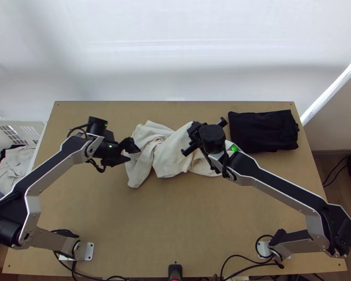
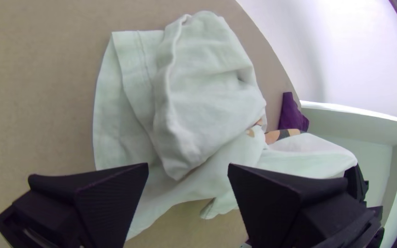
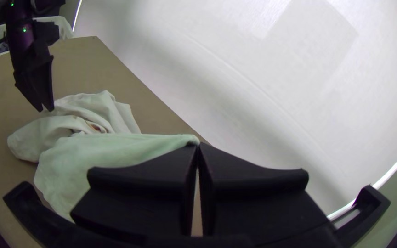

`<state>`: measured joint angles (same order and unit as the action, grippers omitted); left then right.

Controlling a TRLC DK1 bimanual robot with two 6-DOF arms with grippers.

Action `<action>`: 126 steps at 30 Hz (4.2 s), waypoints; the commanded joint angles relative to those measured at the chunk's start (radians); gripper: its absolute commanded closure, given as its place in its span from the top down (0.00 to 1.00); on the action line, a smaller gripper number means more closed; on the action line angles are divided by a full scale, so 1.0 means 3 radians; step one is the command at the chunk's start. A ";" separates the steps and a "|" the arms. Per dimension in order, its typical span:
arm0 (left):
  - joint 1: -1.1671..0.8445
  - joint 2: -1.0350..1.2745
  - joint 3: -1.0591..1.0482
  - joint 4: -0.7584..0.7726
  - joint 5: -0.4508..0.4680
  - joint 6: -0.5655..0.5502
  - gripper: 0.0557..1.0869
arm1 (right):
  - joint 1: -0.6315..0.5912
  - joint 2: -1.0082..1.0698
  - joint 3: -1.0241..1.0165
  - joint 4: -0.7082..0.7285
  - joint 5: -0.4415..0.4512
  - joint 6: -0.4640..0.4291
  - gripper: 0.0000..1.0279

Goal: Fold the t-shirt

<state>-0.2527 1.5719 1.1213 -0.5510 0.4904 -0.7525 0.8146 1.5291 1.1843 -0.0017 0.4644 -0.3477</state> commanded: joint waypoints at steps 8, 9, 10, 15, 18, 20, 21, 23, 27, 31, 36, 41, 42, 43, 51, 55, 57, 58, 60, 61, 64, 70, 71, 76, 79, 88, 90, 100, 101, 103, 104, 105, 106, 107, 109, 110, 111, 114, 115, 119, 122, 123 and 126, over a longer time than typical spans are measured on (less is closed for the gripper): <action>-0.0032 0.0196 0.0143 0.0022 0.0012 -0.0089 0.72 | -0.0041 -0.0096 -0.0108 0.0072 0.0068 0.0065 0.03; -0.0027 0.0191 0.0148 0.0022 0.0012 -0.0089 0.72 | -0.0041 -0.0096 -0.0113 0.0077 0.0068 0.0070 0.03; -0.0022 0.0191 0.0143 0.0022 0.0012 -0.0089 0.72 | -0.0041 -0.0096 -0.0118 0.0077 0.0068 0.0075 0.03; -0.0011 0.0191 0.0138 0.0022 0.0007 -0.0084 0.72 | -0.0041 -0.0086 -0.0133 0.0082 0.0068 0.0080 0.03; -0.0032 0.0211 0.0138 0.0022 -0.0055 -0.0048 0.47 | -0.0046 -0.0081 -0.0128 0.0082 0.0073 0.0080 0.03; -0.0032 0.0237 0.0143 0.0037 -0.0121 -0.0043 0.25 | -0.0046 -0.0081 -0.0118 0.0082 0.0068 0.0075 0.03; -0.0032 0.0242 0.0143 0.0047 -0.0126 -0.0033 0.22 | -0.0046 -0.0081 -0.0118 0.0082 0.0073 0.0075 0.03; -0.0037 0.0257 0.0138 0.0052 -0.0131 -0.0028 0.22 | -0.0046 -0.0081 -0.0118 0.0082 0.0073 0.0075 0.03; -0.0037 0.0273 0.0133 0.0073 -0.0234 -0.0018 0.04 | -0.0072 -0.0081 -0.0102 0.0082 0.0073 0.0075 0.03; 0.0137 0.0227 0.0215 0.0083 -0.0274 -0.0043 0.04 | -0.0138 -0.0086 -0.0021 0.0077 0.0073 0.0106 0.03; 0.0602 -0.0004 0.0588 -0.0096 -0.0341 -0.0054 0.04 | -0.0266 -0.0101 0.0271 -0.0066 0.0134 0.0213 0.03; 0.1016 -0.0254 0.1089 -0.0260 -0.0418 -0.0033 0.04 | -0.0435 -0.0142 0.0619 -0.0286 0.0206 0.0336 0.03; 0.1098 -0.0275 0.1196 -0.0311 -0.0418 0.0003 0.04 | -0.0486 -0.0158 0.0695 -0.0327 0.0216 0.0356 0.03; 0.1154 -0.0321 0.1278 -0.0352 -0.0438 0.0069 0.04 | -0.0542 -0.0183 0.0772 -0.0368 0.0216 0.0382 0.03; 0.1502 -0.0576 0.1790 -0.0459 -0.0474 0.0309 0.04 | -0.0890 -0.0234 0.1590 -0.0766 0.0226 0.0418 0.03; 0.1589 -0.0581 0.2163 -0.0658 -0.0469 0.0315 0.04 | -0.0977 -0.0296 0.1881 -0.0864 0.0226 0.0448 0.03; 0.1589 -0.0561 0.2342 -0.0812 -0.0474 0.0335 0.04 | -0.0977 -0.0347 0.1968 -0.0889 0.0226 0.0448 0.03; 0.1579 -0.0556 0.2383 -0.0848 -0.0474 0.0340 0.04 | -0.0977 -0.0372 0.1999 -0.0920 0.0226 0.0453 0.03; 0.1553 -0.0551 0.2352 -0.0894 -0.0474 0.0371 0.04 | -0.0972 -0.0429 0.1984 -0.0966 0.0226 0.0453 0.03; 0.1548 -0.0551 0.2296 -0.0899 -0.0474 0.0371 0.04 | -0.0972 -0.0459 0.1948 -0.0976 0.0226 0.0464 0.03; 0.1492 -0.0571 0.2035 -0.0868 -0.0530 0.0412 0.04 | -0.0962 -0.0551 0.1769 -0.0996 0.0226 0.0489 0.03; 0.1395 -0.0469 0.0905 0.0011 -0.0970 0.0540 0.04 | -0.0864 -0.0695 0.1401 -0.0991 0.0221 0.0540 0.03; 0.1395 -0.0402 0.0747 0.0252 -0.1036 0.0540 0.04 | -0.0844 -0.0695 0.1370 -0.0991 0.0226 0.0540 0.03; 0.1436 0.0206 0.0762 0.0809 -0.1118 0.0494 0.04 | -0.0737 -0.0695 0.1166 -0.0961 0.0226 0.0561 0.03; 0.1436 0.0554 0.1012 0.0962 -0.1205 0.0488 0.04 | -0.0680 -0.0669 0.1058 -0.0925 0.0226 0.0571 0.03; 0.1257 0.0794 0.1319 0.1177 -0.1200 0.0713 0.96 | -0.0619 -0.0562 0.0992 -0.0899 0.0226 0.0551 0.03; 0.1185 0.0584 0.1237 0.1029 -0.1210 0.0892 0.96 | -0.0614 -0.0551 0.0987 -0.0899 0.0226 0.0551 0.03; 0.0817 0.0002 0.1166 -0.1185 -0.0469 0.0938 0.96 | -0.0599 -0.0531 0.0961 -0.0884 0.0226 0.0545 0.03; 0.0761 -0.0055 0.1079 -0.1262 -0.0433 0.0867 0.96 | -0.0599 -0.0531 0.0961 -0.0884 0.0226 0.0545 0.03; 0.0694 -0.0177 0.0844 -0.1246 -0.0351 0.0586 0.96 | -0.0599 -0.0531 0.0946 -0.0884 0.0226 0.0545 0.03; 0.0663 -0.0218 0.0726 -0.1206 -0.0300 0.0422 0.96 | -0.0599 -0.0531 0.0936 -0.0879 0.0226 0.0545 0.03; 0.0628 -0.0259 0.0603 -0.1139 -0.0259 0.0263 0.96 | -0.0599 -0.0531 0.0925 -0.0874 0.0226 0.0551 0.03; 0.0571 -0.0300 0.0460 -0.1057 -0.0234 0.0120 0.96 | -0.0599 -0.0531 0.0915 -0.0864 0.0226 0.0551 0.03; 0.0500 -0.0331 0.0332 -0.0975 -0.0218 0.0018 0.96 | -0.0593 -0.0531 0.0900 -0.0858 0.0226 0.0556 0.03; 0.0341 -0.0387 0.0118 -0.0812 -0.0218 -0.0207 0.96 | -0.0588 -0.0526 0.0895 -0.0853 0.0226 0.0556 0.03; 0.0244 -0.0418 0.0015 -0.0710 -0.0218 -0.0299 0.96 | -0.0588 -0.0521 0.0900 -0.0853 0.0226 0.0556 0.03; 0.0157 -0.0438 -0.0072 -0.0618 -0.0223 -0.0406 0.96 | -0.0583 -0.0521 0.0900 -0.0853 0.0226 0.0551 0.03; -0.0109 -0.0448 -0.0235 -0.0362 -0.0274 -0.0631 0.96 | -0.0583 -0.0516 0.0895 -0.0853 0.0226 0.0540 0.03; -0.0211 -0.0433 -0.0256 -0.0290 -0.0315 -0.0708 0.96 | -0.0583 -0.0516 0.0890 -0.0853 0.0226 0.0540 0.03; -0.0528 -0.0275 -0.0266 -0.0045 -0.0474 -0.0856 0.96 | -0.0588 -0.0516 0.0849 -0.0853 0.0226 0.0545 0.03; -0.0615 -0.0137 -0.0240 0.0139 -0.0535 -0.0907 0.96 | -0.0588 -0.0516 0.0823 -0.0828 0.0226 0.0545 0.03; -0.0625 -0.0091 -0.0220 0.0170 -0.0545 -0.0918 0.96 | -0.0588 -0.0516 0.0813 -0.0823 0.0226 0.0545 0.03; -0.0676 0.0027 -0.0138 0.0160 -0.0586 -0.0943 0.95 | -0.0588 -0.0516 0.0797 -0.0812 0.0226 0.0545 0.03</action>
<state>-0.4435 1.5391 1.0607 -0.5060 0.3244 -0.9966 0.6331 1.3651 1.4384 -0.2707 0.5167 -0.2016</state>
